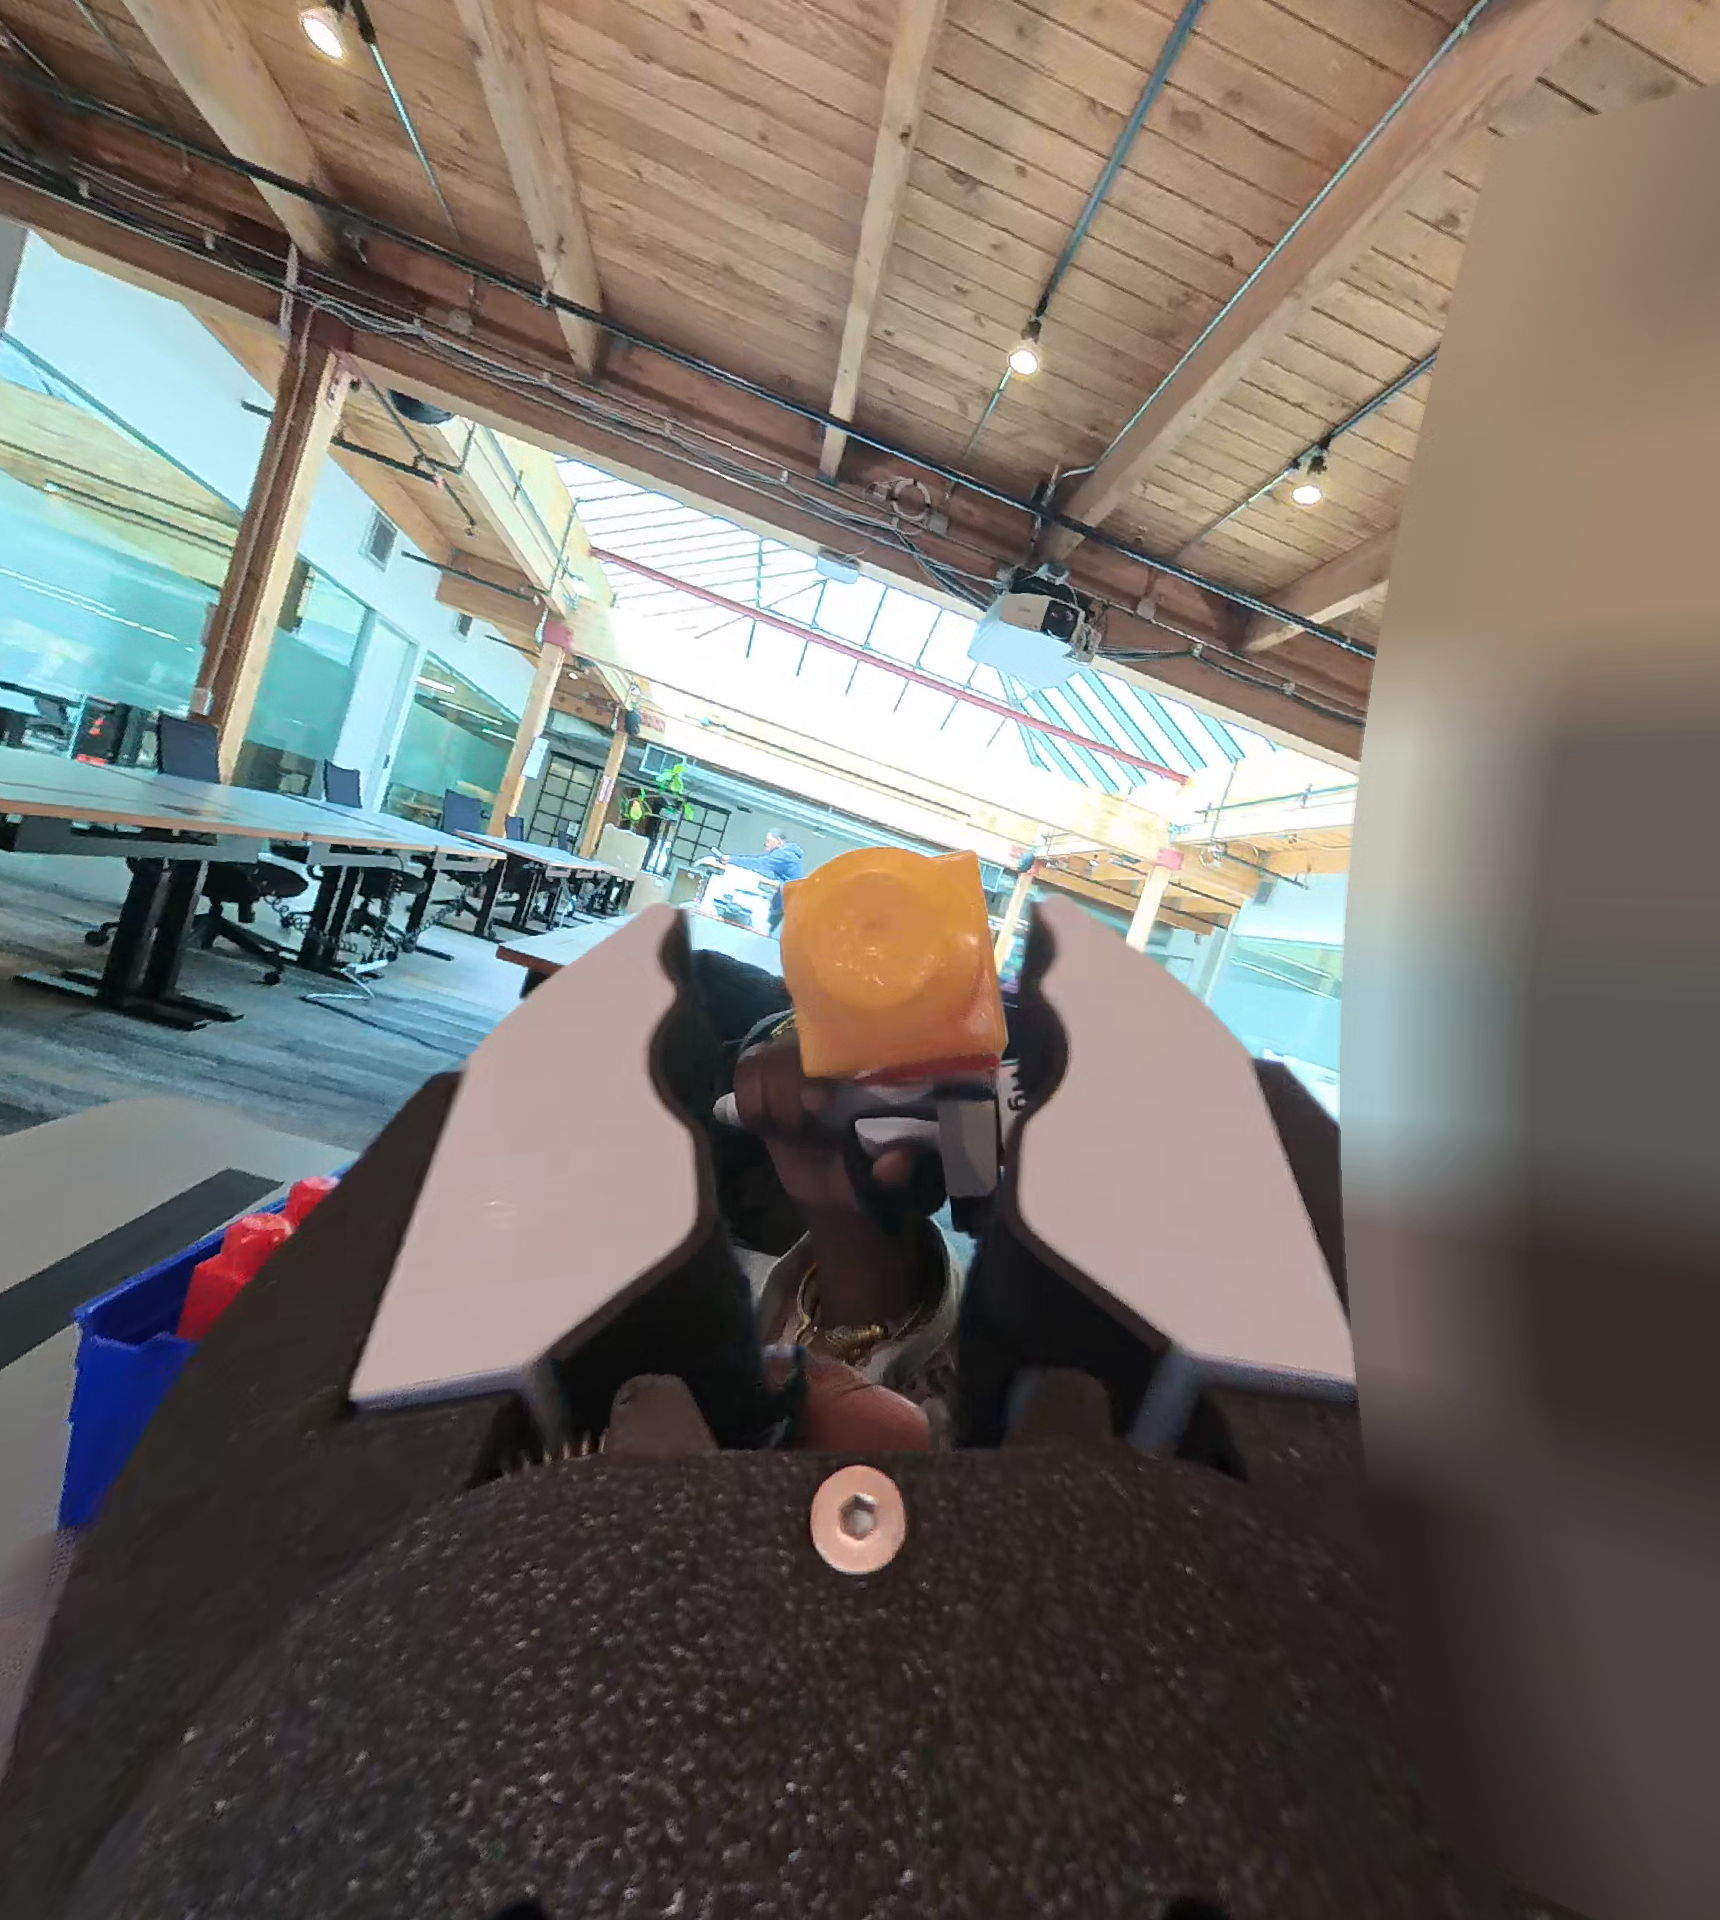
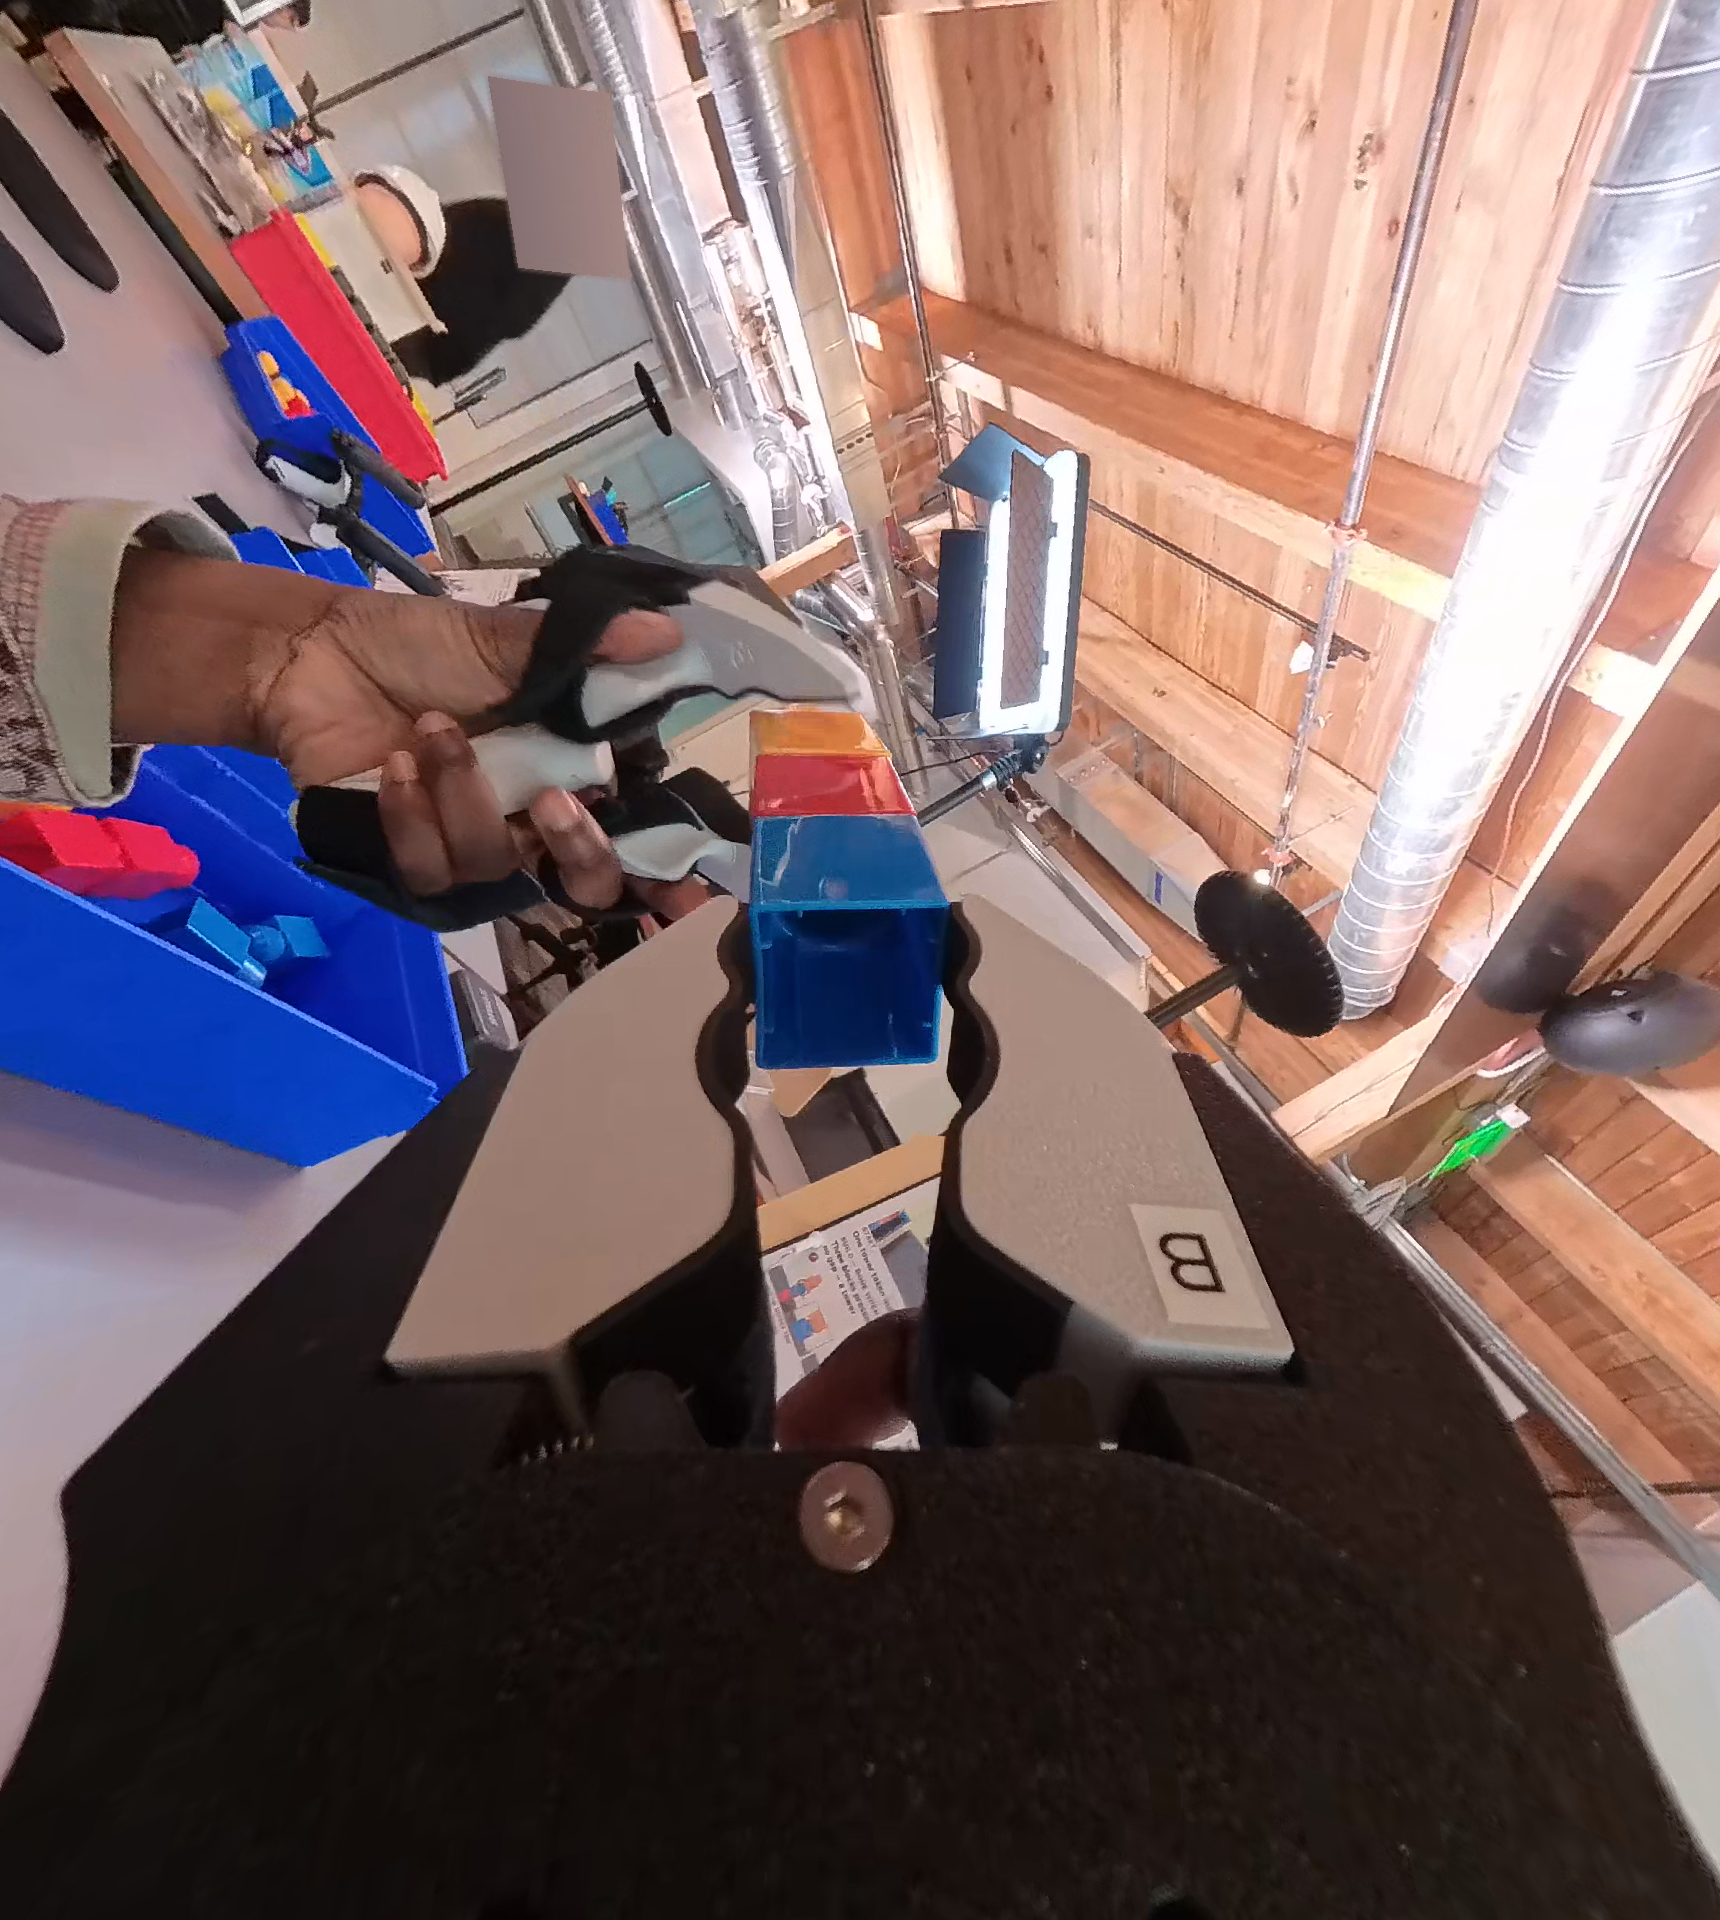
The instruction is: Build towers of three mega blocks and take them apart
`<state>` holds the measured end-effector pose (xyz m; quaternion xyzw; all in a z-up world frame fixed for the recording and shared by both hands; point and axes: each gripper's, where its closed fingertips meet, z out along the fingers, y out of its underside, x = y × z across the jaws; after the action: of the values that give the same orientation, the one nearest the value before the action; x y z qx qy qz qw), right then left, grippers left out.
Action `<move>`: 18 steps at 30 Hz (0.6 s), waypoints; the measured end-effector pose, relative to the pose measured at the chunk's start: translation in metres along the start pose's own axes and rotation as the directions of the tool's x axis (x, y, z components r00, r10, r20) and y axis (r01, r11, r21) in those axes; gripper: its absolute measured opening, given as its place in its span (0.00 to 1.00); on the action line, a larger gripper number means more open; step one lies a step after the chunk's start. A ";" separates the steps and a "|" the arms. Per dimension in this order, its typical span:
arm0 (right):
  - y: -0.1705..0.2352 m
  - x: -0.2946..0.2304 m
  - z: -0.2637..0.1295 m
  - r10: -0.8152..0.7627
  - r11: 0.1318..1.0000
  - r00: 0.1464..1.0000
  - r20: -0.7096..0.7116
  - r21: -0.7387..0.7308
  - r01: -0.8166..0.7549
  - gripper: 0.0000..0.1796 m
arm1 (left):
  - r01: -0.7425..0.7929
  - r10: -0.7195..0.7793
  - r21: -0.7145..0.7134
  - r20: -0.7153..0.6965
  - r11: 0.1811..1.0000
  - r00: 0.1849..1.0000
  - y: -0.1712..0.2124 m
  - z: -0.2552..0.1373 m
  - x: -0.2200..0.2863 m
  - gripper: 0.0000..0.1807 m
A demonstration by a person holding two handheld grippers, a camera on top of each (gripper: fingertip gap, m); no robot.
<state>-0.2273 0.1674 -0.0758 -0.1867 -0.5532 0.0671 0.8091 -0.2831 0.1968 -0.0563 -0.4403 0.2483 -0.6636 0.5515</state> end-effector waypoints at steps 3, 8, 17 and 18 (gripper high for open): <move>-0.002 -0.004 0.006 -0.047 0.999 0.999 -0.007 -0.011 0.047 0.19 | 0.013 -0.012 0.014 -0.037 1.000 0.999 -0.001 0.002 0.007 0.22; -0.010 -0.005 0.005 -0.080 0.997 0.997 0.000 -0.005 0.080 0.19 | 0.011 -0.014 -0.037 -0.069 0.999 0.998 0.006 0.002 0.011 0.21; -0.004 -0.005 0.003 -0.002 1.000 1.000 0.019 0.016 0.002 0.19 | -0.010 0.005 -0.061 -0.069 0.998 0.998 0.011 0.002 0.009 0.21; -0.002 -0.006 0.003 0.001 1.000 1.000 0.021 0.015 -0.001 0.19 | -0.008 0.004 -0.065 -0.065 0.998 0.998 0.011 0.002 0.008 0.21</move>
<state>-0.2328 0.1641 -0.0786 -0.1800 -0.5610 0.0736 0.8047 -0.2756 0.1861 -0.0617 -0.4354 0.2887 -0.6676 0.5304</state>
